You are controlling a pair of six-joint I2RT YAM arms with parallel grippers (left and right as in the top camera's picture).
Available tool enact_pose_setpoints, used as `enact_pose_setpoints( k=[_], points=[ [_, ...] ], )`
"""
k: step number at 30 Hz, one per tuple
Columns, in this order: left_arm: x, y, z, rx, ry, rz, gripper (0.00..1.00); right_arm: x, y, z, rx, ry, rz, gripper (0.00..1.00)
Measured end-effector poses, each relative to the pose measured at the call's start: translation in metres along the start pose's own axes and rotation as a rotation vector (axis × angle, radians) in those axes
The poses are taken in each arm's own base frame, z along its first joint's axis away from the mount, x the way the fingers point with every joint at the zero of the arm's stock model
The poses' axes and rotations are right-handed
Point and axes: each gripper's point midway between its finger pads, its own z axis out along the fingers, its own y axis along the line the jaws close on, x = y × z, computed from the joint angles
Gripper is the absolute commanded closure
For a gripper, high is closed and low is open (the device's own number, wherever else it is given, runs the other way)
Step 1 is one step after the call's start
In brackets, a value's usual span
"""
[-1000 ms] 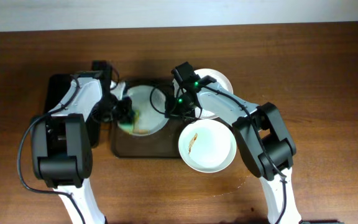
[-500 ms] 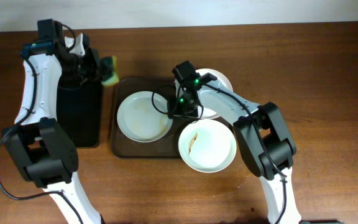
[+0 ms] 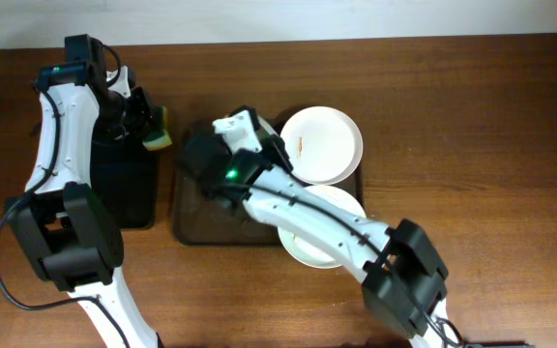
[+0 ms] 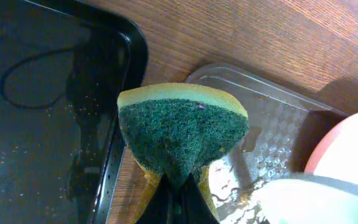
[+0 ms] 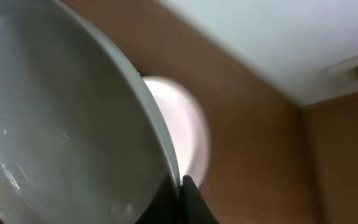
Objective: Clean dirty plates on tray and stack at the side
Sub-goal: 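Lift the scrubbed plate with the right gripper and place it right of the tray, then grip the rim of the left plate on the tray with the right gripper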
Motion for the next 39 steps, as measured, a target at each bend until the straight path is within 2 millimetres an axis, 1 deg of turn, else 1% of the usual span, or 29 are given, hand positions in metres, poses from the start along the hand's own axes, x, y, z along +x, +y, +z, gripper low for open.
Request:
enact_pose_setpoints(
  k=[2, 4, 5, 6, 8, 9, 10, 11, 13, 15, 16, 17, 18, 20, 21, 22, 23, 24, 25, 27, 28, 30, 31, 32, 33, 35, 37, 38, 39],
  points=[
    [0.0, 0.002, 0.0, -0.01, 0.0, -0.001, 0.99, -0.016, -0.011, -0.029, 0.138, -0.133, -0.027, 0.96],
    [0.0, 0.002, 0.0, -0.012, 0.001, -0.001, 0.99, -0.026, -0.02, -0.047, 0.234, -0.218, -0.036, 0.96],
    [0.0, 0.003, 0.0, -0.014, 0.0, -0.001, 0.99, -0.028, -0.024, -0.05, 0.259, -0.232, -0.035, 0.96],
    [0.0, 0.003, 0.0, -0.018, 0.0, -0.001, 0.99, -0.029, -0.027, -0.051, 0.275, -0.242, -0.021, 0.96],
    [0.0, 0.005, 0.0, -0.025, -0.002, -0.001, 0.99, -0.027, -0.023, -0.049, 0.252, -0.231, -0.01, 0.96],
    [0.0, 0.005, 0.0, -0.025, -0.002, -0.001, 0.99, -0.021, -0.016, -0.045, 0.195, -0.193, -0.02, 0.96],
    [0.0, 0.005, 0.0, -0.026, -0.002, -0.001, 0.99, -0.007, -0.008, -0.037, 0.094, -0.108, -0.013, 0.96],
    [0.0, 0.005, 0.0, -0.027, -0.002, -0.001, 0.99, 0.001, -0.011, -0.029, 0.006, -0.029, 0.036, 0.96],
    [0.0, 0.005, 0.0, -0.029, -0.002, -0.001, 0.99, 0.006, -0.022, -0.02, -0.115, 0.068, 0.114, 0.96],
    [0.0, 0.007, 0.0, -0.042, -0.004, -0.001, 0.99, 0.003, -0.086, -0.007, -0.339, 0.195, 0.322, 0.96],
    [0.001, 0.009, 0.0, -0.049, -0.001, -0.003, 0.99, 0.007, -0.107, -0.001, -0.413, 0.235, 0.375, 0.96],
    [0.001, 0.011, 0.001, -0.059, 0.001, -0.003, 0.99, 0.021, -0.145, 0.021, -0.428, 0.309, 0.459, 0.96],
    [0.001, 0.011, 0.001, -0.067, -0.001, -0.002, 0.99, 0.039, -0.18, 0.047, -0.387, 0.373, 0.54, 0.96],
    [0.002, 0.01, 0.001, -0.074, 0.0, 0.004, 0.99, 0.085, -0.235, 0.086, -0.303, 0.494, 0.645, 0.96],
    [0.002, 0.009, 0.002, -0.077, 0.0, 0.008, 0.99, 0.105, -0.255, 0.101, -0.25, 0.535, 0.679, 0.96],
    [0.002, 0.008, 0.002, -0.077, 0.0, 0.011, 0.99, 0.127, -0.268, 0.113, -0.207, 0.571, 0.71, 0.96],
    [0.002, 0.007, 0.003, -0.076, -0.001, 0.013, 0.99, 0.178, -0.288, 0.136, -0.118, 0.669, 0.756, 0.96],
    [0.002, 0.007, 0.003, -0.079, -0.001, 0.014, 0.99, 0.209, -0.292, 0.151, -0.073, 0.717, 0.779, 0.96],
    [0.002, 0.007, 0.003, -0.08, -0.003, 0.014, 0.99, 0.228, -0.285, 0.165, -0.064, 0.721, 0.773, 0.96],
    [0.002, 0.008, 0.003, -0.084, -0.004, 0.015, 0.99, 0.254, -0.258, 0.186, -0.073, 0.706, 0.757, 0.96],
    [0.002, 0.008, 0.003, -0.086, -0.003, 0.014, 0.99, 0.266, -0.245, 0.188, -0.089, 0.726, 0.749, 0.96],
    [0.002, 0.008, 0.003, -0.086, -0.003, 0.014, 0.99, 0.276, -0.226, 0.195, -0.126, 0.711, 0.763, 0.96],
    [0.002, 0.008, 0.003, -0.086, -0.004, 0.014, 0.99, 0.28, -0.219, 0.195, -0.145, 0.718, 0.765, 0.85],
    [0.002, 0.008, 0.003, -0.085, -0.004, 0.015, 0.99, 0.281, -0.216, 0.196, -0.156, 0.716, 0.77, 0.53],
    [0.002, 0.008, 0.003, -0.085, -0.004, 0.015, 0.99, 0.281, -0.211, 0.194, -0.18, 0.723, 0.772, 0.28],
    [0.002, 0.008, 0.003, -0.085, -0.004, 0.014, 0.99, 0.284, -0.204, 0.188, -0.216, 0.752, 0.761, 0.25],
    [0.002, 0.008, 0.003, -0.086, -0.003, 0.014, 0.99, 0.28, -0.189, 0.168, -0.35, 0.822, 0.757, 0.25],
    [0.002, 0.009, 0.003, -0.09, -0.003, 0.014, 0.99, 0.242, -0.196, 0.147, -0.484, 0.789, 0.799, 0.27],
    [0.002, 0.01, 0.003, -0.093, -0.002, 0.013, 0.99, 0.221, -0.202, 0.137, -0.541, 0.757, 0.823, 0.27]
  ],
)
